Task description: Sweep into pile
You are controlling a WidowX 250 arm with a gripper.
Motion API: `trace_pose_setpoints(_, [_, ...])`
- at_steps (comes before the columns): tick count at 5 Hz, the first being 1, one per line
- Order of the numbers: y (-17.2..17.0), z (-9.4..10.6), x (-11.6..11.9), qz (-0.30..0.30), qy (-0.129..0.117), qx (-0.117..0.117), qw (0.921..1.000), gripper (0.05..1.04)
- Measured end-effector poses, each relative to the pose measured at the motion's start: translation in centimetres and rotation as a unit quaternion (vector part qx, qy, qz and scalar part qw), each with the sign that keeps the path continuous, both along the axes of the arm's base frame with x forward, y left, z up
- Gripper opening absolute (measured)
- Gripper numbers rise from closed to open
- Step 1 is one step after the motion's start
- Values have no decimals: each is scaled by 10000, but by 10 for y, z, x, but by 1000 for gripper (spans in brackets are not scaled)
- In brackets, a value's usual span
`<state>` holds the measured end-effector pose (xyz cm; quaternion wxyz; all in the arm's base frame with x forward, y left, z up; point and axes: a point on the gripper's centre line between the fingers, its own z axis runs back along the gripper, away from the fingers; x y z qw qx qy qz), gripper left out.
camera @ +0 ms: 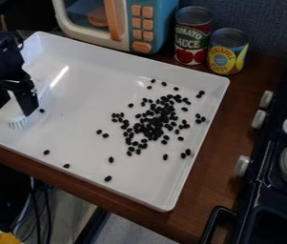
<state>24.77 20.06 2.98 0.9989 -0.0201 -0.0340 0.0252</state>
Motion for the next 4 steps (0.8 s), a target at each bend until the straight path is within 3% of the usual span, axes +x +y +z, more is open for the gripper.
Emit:
trace_pose_setpoints(1, [6,-6,1,87,46,240,9997,757])
trace_pose_setpoints(3, [7,-8,0,273,27,322,9991,750])
trace_pose_setpoints(4, [-5,-10,-2,418,147,42,9990,750])
